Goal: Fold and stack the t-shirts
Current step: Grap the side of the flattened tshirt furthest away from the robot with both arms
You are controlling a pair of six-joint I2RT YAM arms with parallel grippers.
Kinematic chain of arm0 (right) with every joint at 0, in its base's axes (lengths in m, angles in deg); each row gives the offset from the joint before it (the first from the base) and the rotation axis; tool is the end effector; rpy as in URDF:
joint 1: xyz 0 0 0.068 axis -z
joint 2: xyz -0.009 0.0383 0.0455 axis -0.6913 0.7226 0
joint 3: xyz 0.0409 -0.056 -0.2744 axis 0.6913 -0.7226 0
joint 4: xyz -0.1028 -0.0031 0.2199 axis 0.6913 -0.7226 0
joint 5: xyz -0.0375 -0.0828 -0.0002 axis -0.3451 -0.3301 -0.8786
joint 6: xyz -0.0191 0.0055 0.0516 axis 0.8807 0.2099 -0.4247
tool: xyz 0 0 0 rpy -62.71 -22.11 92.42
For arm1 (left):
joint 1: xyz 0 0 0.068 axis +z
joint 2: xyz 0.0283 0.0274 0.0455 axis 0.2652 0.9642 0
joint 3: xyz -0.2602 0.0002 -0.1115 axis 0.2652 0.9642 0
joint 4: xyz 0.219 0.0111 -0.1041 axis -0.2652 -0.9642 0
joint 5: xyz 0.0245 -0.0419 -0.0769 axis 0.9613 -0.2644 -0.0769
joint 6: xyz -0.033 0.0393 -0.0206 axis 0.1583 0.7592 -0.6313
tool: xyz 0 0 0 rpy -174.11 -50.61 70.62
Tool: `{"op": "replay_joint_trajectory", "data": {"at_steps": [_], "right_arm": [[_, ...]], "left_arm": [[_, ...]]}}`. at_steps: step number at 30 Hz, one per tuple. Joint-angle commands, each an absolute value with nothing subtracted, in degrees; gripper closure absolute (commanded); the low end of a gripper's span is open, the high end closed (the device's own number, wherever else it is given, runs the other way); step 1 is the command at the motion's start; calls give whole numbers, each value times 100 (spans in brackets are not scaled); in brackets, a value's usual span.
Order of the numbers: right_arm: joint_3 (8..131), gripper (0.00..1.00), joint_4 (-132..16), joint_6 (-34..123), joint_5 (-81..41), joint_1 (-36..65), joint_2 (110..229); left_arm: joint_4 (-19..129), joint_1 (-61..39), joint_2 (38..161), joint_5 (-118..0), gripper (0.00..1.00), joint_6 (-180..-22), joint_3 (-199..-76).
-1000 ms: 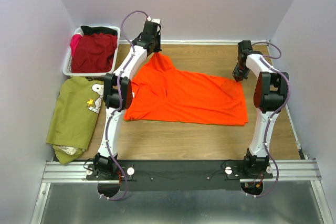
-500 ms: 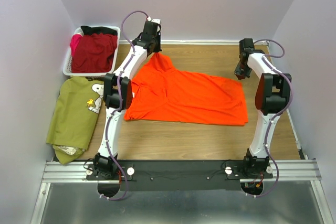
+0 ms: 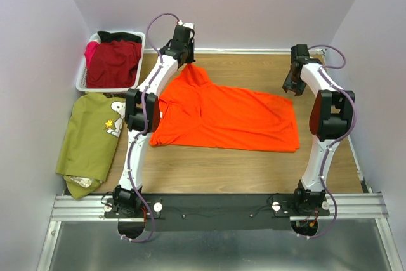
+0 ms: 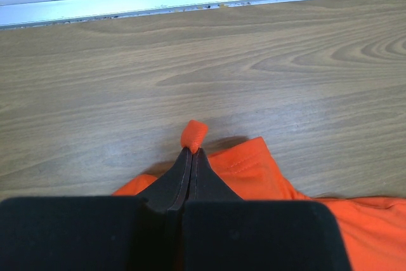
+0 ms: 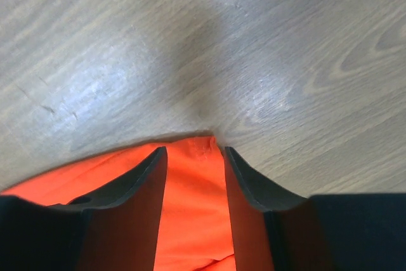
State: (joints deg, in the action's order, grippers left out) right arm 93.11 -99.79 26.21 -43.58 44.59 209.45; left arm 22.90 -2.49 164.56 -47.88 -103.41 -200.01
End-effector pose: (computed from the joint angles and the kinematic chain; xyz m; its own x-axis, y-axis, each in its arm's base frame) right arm 0.4406 -0.0171 0.2193 -0.7595 0.4210 -0.4960 0.5079 0.8601 -0.0478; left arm 0.5263 -0.1677 0.2581 -0.6092 -0.0625 -0.7905 0.1219 0.9777 -0.1713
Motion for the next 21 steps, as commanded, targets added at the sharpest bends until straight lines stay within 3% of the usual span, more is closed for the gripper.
{"op": "replay_joint_trajectory", "data": {"at_steps": [1,21], "right_arm": [[9169,48,-10067,2617,-4179,4496,20938],[8966,48,-10075,2547,-3757,4496,21324]], "left_arm": [[2197,-255,16186,-4737,100,-10249,-19968],[2188,-264,16248,-4685,100,-10223,-19977]]}}
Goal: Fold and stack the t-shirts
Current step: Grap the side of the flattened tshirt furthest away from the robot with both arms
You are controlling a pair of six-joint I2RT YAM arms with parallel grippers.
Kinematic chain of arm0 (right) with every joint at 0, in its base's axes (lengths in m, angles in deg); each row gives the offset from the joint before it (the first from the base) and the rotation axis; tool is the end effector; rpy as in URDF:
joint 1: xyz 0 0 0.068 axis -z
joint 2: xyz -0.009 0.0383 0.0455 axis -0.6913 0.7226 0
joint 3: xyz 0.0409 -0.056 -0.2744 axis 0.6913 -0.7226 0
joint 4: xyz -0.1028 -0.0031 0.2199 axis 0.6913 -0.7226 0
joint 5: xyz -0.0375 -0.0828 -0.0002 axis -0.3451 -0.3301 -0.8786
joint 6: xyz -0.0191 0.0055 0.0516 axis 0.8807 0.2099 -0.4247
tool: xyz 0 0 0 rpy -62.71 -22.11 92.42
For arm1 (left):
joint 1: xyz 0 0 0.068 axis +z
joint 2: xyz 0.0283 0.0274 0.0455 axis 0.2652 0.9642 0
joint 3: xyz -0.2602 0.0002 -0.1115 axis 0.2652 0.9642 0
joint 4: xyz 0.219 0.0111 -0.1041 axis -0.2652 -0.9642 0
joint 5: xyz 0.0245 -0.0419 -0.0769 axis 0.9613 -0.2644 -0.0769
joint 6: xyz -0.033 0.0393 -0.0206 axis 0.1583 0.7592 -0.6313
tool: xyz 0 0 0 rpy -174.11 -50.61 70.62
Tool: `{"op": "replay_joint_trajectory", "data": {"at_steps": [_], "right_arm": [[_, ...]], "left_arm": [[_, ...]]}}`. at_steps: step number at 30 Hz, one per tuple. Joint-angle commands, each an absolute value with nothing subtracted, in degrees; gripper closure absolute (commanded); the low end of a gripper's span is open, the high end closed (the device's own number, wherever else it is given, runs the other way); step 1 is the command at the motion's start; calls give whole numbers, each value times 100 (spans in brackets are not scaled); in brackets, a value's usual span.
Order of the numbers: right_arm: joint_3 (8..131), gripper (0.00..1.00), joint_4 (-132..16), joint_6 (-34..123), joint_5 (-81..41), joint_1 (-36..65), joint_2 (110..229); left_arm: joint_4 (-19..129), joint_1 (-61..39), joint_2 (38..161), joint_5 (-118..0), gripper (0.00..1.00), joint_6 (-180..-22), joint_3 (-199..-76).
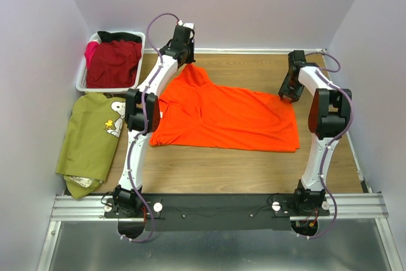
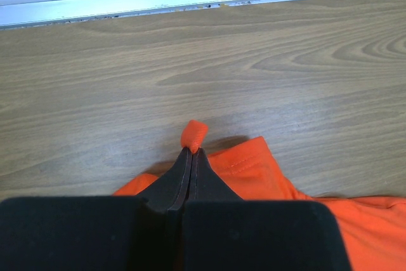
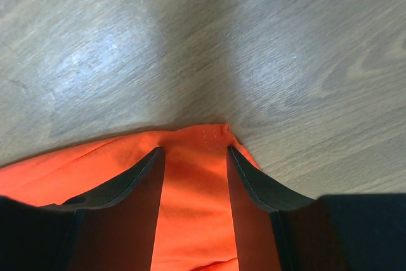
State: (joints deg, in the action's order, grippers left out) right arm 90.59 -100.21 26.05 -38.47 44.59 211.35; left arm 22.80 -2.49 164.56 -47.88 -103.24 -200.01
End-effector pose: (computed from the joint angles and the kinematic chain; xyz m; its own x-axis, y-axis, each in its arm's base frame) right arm 0.4372 -0.0138 0.1924 -0.8101 0.4333 -0.3950 0.4773 0.8786 -0.0149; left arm 0.5262 -0.1677 0.2579 -0.6102 -0.0592 -0.7901 0.1234 0.9779 -0.1686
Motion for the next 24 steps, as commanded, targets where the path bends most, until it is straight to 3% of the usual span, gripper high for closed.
{"op": "replay_joint_trajectory", "data": {"at_steps": [1,4,8,10,15,24], "right_arm": [[8966,48,-10075,2547,-3766,4496,21333],[9019,53,-10075,2564,-3819,4487,21412],[9142,71,-10075,2564,-3968,4496,21483],[9221,74,-10075,2573,-4012,4496,21500],[9274,99,-10084,2591,-4135,4496,21448],[9204,99,-10093,2661,-4539,4496,20965]], "left_arm": [[2188,-255,16248,-4693,100,-10223,-19994],[2179,-255,16257,-4694,100,-10223,-19994],[2179,-255,16257,-4685,100,-10214,-20003],[2170,-255,16257,-4676,100,-10214,-20003],[2179,-247,16222,-4641,100,-10196,-20012],[2179,-211,15976,-4500,100,-10179,-20012]]}}
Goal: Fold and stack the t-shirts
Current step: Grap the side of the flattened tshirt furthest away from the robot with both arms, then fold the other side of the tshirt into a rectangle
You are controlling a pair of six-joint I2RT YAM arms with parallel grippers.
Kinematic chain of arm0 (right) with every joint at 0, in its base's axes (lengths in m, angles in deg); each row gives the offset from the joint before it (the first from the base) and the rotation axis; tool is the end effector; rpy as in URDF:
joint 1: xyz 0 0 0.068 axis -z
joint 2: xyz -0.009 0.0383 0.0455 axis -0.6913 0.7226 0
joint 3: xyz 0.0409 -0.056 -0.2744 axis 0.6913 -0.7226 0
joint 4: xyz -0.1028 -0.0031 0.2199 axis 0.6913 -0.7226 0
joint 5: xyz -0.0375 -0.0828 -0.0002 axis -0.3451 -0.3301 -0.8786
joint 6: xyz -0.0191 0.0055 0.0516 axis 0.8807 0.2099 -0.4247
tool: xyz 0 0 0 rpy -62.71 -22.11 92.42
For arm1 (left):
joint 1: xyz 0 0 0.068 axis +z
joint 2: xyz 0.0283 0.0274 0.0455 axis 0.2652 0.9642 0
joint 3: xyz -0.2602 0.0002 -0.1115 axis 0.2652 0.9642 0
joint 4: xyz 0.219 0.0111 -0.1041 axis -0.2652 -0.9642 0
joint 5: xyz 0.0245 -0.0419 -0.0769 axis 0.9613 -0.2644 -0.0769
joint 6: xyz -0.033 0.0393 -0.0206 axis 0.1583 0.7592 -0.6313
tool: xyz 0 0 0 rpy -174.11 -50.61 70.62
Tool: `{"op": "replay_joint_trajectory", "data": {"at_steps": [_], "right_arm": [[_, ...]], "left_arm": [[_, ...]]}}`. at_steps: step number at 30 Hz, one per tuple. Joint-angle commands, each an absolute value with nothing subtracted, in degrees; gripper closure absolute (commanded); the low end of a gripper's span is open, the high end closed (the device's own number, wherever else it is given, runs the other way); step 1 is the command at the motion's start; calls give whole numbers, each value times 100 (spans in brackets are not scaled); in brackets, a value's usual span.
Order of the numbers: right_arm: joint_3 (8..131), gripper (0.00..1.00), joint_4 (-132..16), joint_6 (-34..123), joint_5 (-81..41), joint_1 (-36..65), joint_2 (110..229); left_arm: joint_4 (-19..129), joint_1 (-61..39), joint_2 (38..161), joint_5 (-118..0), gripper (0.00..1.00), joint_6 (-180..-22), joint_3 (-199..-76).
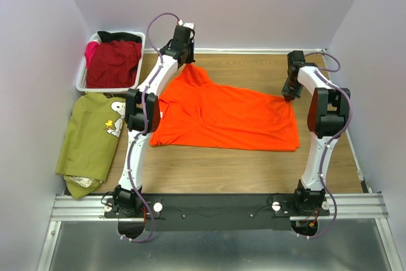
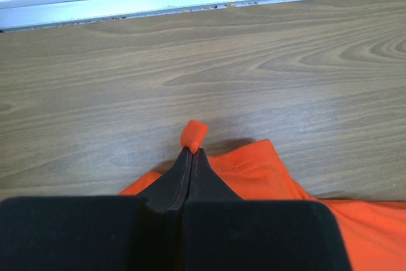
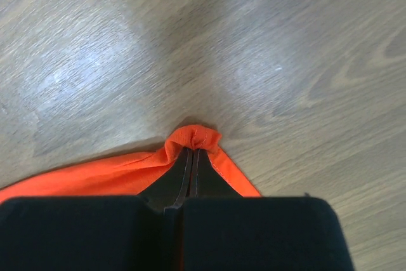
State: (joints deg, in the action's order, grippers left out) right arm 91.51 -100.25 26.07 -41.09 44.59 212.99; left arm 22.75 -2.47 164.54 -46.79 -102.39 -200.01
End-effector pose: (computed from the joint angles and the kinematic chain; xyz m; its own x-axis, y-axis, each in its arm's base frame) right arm 0.4415 -0.0156 0.1850 -0.8090 0.4287 -0.4022 0.4902 0.8696 -0.0592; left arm 0.5264 -0.1668 0.2581 -0.6052 -0.0456 -0.7947 0.1175 0.9823 -0.1459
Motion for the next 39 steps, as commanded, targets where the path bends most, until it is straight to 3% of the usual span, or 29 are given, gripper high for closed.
{"op": "replay_joint_trajectory", "data": {"at_steps": [1,21,39], "right_arm": [[9212,99,-10093,2670,-4548,4496,20930],[9327,99,-10119,2617,-4698,4496,20192],[7438,99,-10084,2310,-4531,4496,19365]], "left_arm": [[2196,-211,15941,-4500,100,-10170,-20012],[1968,-194,15080,-4281,100,-10082,-19872],[1810,-194,13498,-4149,100,-10390,-16787]]}}
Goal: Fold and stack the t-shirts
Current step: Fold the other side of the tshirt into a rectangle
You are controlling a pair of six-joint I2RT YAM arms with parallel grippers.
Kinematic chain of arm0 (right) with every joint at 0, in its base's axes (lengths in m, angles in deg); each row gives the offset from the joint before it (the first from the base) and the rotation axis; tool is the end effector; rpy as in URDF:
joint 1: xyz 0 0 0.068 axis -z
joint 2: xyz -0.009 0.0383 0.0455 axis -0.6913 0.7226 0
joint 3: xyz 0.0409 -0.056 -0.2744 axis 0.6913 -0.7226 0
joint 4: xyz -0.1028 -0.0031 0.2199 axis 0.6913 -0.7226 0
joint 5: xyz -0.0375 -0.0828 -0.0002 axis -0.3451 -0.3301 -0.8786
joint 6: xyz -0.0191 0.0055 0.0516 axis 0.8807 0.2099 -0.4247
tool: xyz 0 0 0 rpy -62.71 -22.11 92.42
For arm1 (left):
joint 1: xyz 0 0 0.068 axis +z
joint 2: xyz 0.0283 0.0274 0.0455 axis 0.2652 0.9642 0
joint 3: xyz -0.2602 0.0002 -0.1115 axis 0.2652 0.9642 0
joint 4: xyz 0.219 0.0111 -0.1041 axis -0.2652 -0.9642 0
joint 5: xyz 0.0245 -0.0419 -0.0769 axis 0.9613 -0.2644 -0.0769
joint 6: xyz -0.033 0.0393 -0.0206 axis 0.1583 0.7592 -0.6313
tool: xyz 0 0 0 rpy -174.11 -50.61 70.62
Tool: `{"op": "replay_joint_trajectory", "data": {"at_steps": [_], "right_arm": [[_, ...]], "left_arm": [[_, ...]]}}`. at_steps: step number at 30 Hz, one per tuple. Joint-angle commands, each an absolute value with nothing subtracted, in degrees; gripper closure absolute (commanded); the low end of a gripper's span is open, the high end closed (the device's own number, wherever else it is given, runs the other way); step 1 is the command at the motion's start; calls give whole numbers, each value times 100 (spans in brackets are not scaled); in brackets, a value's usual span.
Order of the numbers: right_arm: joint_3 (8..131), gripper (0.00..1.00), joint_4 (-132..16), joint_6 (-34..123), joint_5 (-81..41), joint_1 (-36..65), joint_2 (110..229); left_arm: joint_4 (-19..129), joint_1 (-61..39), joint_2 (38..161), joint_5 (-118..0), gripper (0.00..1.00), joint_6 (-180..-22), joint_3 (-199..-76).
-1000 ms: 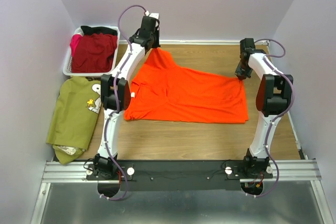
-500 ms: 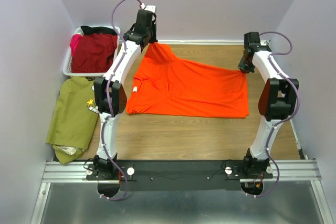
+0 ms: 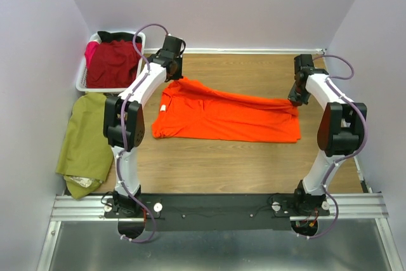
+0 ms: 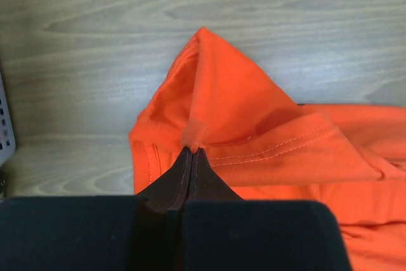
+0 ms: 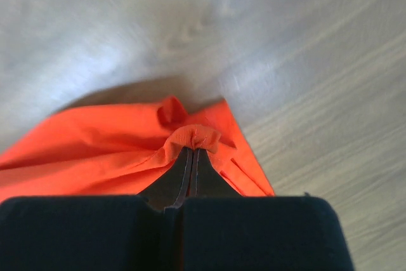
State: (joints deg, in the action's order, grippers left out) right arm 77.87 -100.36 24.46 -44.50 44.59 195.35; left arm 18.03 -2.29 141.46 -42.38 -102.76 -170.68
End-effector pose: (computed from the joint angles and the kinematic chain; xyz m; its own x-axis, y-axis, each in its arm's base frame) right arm 0.3755 -0.0167 0.2413 -0.7553 0.4451 -0.4810 0.5351 0.8426 -0.0606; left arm 0.4352 -0.1329 0.2863 -0.7277 -0.0130 -0.6858 0.0359 0.9977 -0.0570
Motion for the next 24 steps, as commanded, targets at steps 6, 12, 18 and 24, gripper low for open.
{"op": "replay_joint_trajectory", "data": {"at_steps": [6,12,18,24], "right_arm": [[7279,99,-10093,2318,-4531,4496,19294],[7261,99,-10093,2345,-4513,4496,19277],[7226,97,-10102,2389,-4338,4496,19259],[6858,73,-10303,2389,-4162,4487,19075]], "left_arm": [[1669,-194,13181,-4131,100,-10433,-16365],[1555,-194,12821,-4114,100,-10556,-15820],[1555,-255,12461,-4368,100,-10723,-15152],[1494,-387,12355,-4342,100,-10925,-14519]]}}
